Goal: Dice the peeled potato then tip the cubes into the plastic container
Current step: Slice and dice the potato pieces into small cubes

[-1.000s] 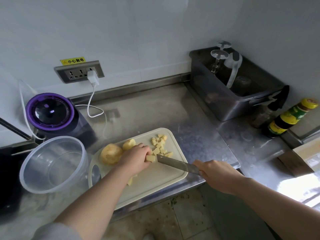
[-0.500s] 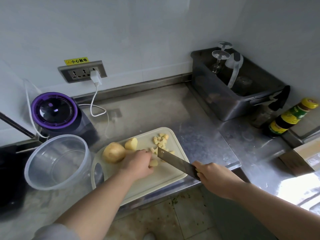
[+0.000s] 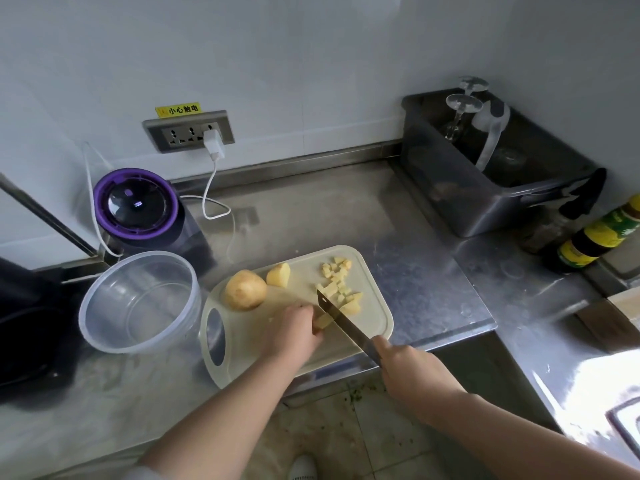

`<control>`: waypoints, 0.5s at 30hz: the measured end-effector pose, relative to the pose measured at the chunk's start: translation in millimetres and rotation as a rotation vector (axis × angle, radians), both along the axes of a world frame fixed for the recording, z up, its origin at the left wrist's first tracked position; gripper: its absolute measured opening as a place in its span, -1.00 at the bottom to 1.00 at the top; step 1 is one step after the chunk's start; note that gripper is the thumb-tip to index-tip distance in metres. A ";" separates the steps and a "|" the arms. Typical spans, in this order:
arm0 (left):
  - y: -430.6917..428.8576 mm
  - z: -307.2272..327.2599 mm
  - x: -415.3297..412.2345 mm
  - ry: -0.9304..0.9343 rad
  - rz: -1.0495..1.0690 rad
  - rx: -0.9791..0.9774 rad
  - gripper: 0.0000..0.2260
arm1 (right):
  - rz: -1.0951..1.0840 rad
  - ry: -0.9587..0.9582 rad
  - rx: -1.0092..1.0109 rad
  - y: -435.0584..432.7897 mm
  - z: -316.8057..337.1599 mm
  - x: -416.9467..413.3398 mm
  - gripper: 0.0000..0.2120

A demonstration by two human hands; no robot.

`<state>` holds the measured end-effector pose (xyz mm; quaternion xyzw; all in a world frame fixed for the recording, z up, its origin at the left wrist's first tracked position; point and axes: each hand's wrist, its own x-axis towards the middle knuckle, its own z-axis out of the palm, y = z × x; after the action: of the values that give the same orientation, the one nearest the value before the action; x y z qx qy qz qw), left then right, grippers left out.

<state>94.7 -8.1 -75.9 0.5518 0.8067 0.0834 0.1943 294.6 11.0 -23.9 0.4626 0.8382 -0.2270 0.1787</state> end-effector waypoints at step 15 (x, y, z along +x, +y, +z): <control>-1.9 4.4 2.8 -0.015 0.057 0.003 -0.83 | 0.027 0.017 -0.001 -10.6 24.4 -12.2 -0.66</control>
<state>97.5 -10.0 -71.5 0.5284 0.8204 0.0943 0.1969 282.4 0.4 0.6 0.4494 0.8456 -0.2288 0.1750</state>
